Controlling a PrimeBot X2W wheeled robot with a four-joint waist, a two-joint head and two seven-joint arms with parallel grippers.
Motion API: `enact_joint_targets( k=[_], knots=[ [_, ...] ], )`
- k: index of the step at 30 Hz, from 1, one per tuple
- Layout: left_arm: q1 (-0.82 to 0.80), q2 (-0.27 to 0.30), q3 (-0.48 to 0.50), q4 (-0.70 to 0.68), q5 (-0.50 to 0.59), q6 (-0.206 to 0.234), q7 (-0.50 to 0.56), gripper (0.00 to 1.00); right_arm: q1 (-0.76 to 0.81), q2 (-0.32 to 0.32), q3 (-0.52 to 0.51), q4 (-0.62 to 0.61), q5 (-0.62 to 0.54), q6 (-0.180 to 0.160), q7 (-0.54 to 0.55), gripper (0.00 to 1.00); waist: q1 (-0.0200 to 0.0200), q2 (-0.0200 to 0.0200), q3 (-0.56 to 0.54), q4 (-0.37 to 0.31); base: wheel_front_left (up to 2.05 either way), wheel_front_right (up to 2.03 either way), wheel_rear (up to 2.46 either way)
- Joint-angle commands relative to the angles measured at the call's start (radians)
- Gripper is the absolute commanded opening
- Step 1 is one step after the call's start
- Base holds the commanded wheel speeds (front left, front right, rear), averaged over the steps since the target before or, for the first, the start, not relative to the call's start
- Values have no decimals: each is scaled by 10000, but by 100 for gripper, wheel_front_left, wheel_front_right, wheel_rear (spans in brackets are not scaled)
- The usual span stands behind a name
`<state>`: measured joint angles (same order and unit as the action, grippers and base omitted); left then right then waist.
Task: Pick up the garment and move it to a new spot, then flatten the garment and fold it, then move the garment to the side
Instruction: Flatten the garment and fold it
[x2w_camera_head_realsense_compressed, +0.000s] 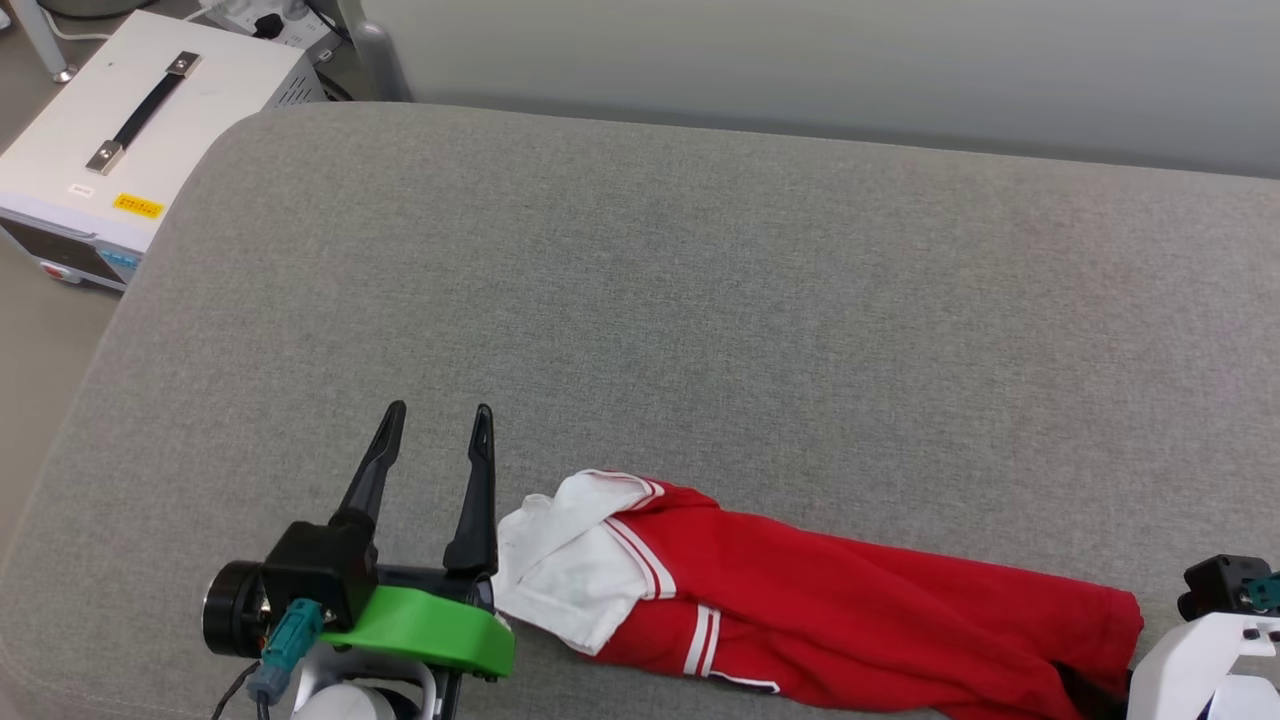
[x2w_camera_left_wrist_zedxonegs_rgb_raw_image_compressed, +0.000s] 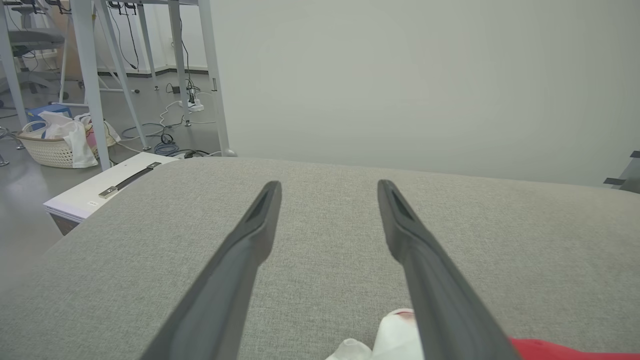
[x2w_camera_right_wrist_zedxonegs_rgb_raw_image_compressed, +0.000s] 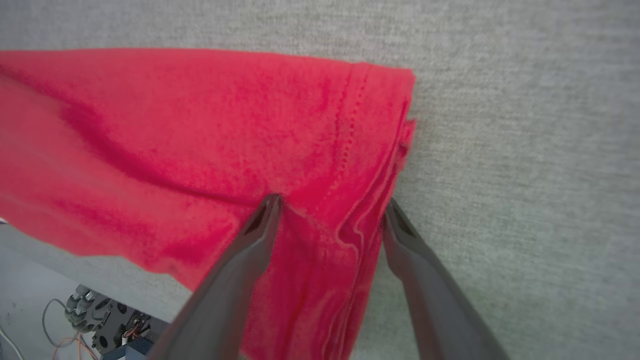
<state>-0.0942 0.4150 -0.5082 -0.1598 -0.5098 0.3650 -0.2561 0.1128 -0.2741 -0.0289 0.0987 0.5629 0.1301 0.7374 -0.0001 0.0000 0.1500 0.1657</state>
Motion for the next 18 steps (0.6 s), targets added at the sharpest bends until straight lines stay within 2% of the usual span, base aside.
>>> enact_joint_targets(
  k=[1,2,11,18],
  knots=[
    [-113,-61,35,76,162,-63,-56,100,-16,254,432,426,178,6,213,40,1,0,100,83,0,0,0],
    [-109,-96,38,110,137,-82,-56,100,-12,268,496,502,216,6,265,0,1,0,104,84,0,0,0],
    [51,-32,27,446,48,-140,26,100,-308,-19,554,134,146,6,-164,0,1,0,-453,-190,0,0,0],
    [217,196,-4,352,66,-52,263,100,-314,-389,-390,-347,-41,6,80,0,1,0,-932,-583,0,0,0]
  ],
)
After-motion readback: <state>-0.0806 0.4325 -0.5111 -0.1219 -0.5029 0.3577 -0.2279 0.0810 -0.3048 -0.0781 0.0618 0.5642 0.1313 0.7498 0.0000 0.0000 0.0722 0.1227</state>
